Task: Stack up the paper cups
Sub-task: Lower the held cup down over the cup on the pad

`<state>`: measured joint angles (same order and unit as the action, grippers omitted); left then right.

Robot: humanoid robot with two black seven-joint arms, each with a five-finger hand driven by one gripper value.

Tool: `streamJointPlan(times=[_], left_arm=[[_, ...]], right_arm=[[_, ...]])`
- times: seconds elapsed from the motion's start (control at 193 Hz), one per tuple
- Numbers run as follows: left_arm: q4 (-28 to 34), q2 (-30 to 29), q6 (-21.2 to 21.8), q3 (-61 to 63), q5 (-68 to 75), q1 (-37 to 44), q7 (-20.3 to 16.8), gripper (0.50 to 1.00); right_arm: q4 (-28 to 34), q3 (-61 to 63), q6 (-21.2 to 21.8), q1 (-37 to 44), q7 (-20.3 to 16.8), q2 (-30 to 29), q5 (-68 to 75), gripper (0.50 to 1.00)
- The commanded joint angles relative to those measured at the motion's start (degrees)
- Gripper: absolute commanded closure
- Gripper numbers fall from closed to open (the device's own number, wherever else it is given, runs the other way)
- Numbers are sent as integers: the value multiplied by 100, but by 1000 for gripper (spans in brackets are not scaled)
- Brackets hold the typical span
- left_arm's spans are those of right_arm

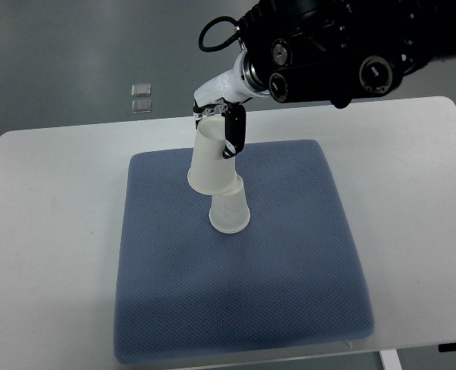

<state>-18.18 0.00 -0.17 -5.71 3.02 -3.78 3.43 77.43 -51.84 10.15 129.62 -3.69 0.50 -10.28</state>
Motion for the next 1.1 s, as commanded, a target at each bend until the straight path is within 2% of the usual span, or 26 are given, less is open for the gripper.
streamJointPlan(times=[0.0,1.097], left_arm=[[-1,0,0,0,-3,0,0,500],[16,0,0,0,-12,0,0,500]], right_arm=[[0,-28,-66,-77,0,-15,-9,791],[0,-256,-180,-270,-44,-50,-62,781]])
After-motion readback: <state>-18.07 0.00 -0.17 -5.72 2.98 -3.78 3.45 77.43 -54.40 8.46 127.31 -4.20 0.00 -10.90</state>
